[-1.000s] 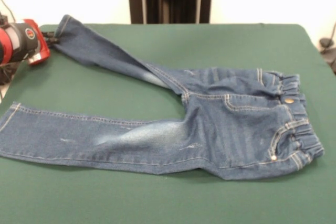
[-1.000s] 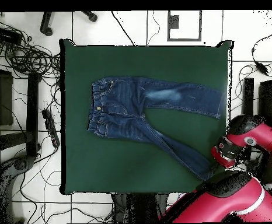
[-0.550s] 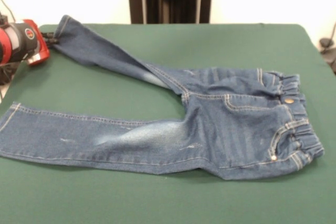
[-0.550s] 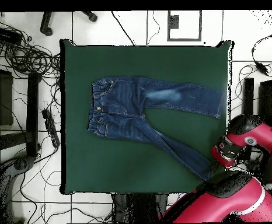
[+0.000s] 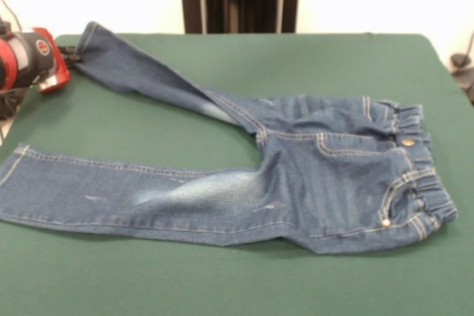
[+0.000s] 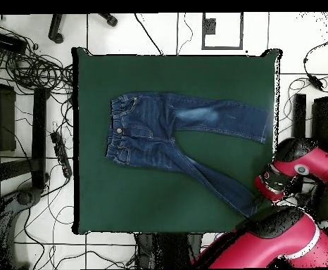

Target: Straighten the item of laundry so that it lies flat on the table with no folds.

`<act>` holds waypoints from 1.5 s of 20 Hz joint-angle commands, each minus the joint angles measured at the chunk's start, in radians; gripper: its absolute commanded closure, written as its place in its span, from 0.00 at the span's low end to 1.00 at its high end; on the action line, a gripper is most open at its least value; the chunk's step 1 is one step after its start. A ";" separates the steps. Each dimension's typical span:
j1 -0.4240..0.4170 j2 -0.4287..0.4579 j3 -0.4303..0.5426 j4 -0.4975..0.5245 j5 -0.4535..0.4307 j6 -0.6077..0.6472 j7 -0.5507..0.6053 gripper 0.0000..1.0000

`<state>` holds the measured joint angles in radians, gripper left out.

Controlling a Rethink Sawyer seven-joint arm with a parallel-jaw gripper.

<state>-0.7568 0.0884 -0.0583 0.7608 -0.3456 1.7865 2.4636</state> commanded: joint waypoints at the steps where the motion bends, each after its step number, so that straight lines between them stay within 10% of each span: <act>1: 0.074 0.086 0.173 0.010 -0.062 -0.370 -0.297 1.00; 30: 0.092 -0.001 0.291 -0.007 -0.123 -0.303 -0.473 1.00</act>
<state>-0.7293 0.0514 0.0160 0.7618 -0.4665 1.7729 2.4213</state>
